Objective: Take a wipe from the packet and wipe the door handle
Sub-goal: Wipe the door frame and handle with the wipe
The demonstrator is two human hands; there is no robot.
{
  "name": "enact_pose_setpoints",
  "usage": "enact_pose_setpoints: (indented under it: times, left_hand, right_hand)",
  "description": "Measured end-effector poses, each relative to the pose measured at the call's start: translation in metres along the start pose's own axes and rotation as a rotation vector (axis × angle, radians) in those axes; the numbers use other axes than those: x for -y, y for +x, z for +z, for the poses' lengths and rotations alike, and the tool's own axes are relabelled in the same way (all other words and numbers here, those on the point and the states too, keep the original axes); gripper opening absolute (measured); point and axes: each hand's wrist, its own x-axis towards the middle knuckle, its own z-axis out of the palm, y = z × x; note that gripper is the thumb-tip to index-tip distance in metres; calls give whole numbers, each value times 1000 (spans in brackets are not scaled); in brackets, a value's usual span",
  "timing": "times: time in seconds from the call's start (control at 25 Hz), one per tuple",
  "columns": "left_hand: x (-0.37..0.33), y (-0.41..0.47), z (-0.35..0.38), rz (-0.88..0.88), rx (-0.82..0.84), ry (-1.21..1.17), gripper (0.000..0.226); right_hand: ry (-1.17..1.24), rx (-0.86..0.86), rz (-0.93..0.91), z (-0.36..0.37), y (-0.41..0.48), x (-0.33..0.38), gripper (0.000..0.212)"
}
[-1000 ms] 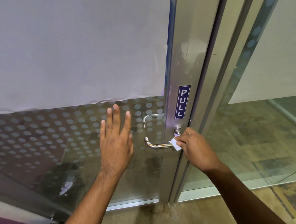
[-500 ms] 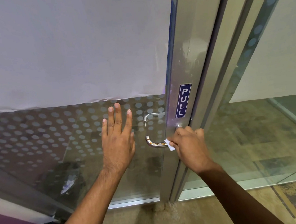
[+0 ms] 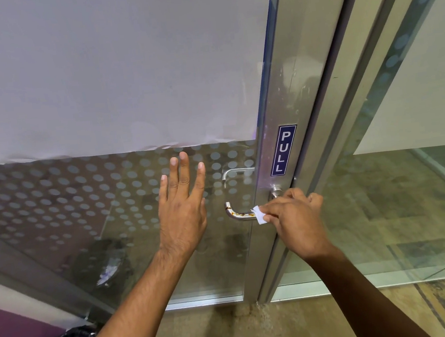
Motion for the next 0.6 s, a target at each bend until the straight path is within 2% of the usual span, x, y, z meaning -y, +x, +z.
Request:
enact_pose_setpoints:
  times: [0.24,0.32,0.48,0.6]
  left_hand:
    - [0,-1,2,2,-8,11,91]
    - [2,-1,3,9,-4,18,92]
    - [4,-1,6,10,2,40,103]
    - [5,-1,8,11,1,51,110]
  right_hand:
    - [76,-39,-36,13,-2,17,12]
    - [92,-57,2,13,-5,11,12]
    - [60,-81,-17,14,-6,15,11]
    - [-9,-91,-51,13,-1,25,18]
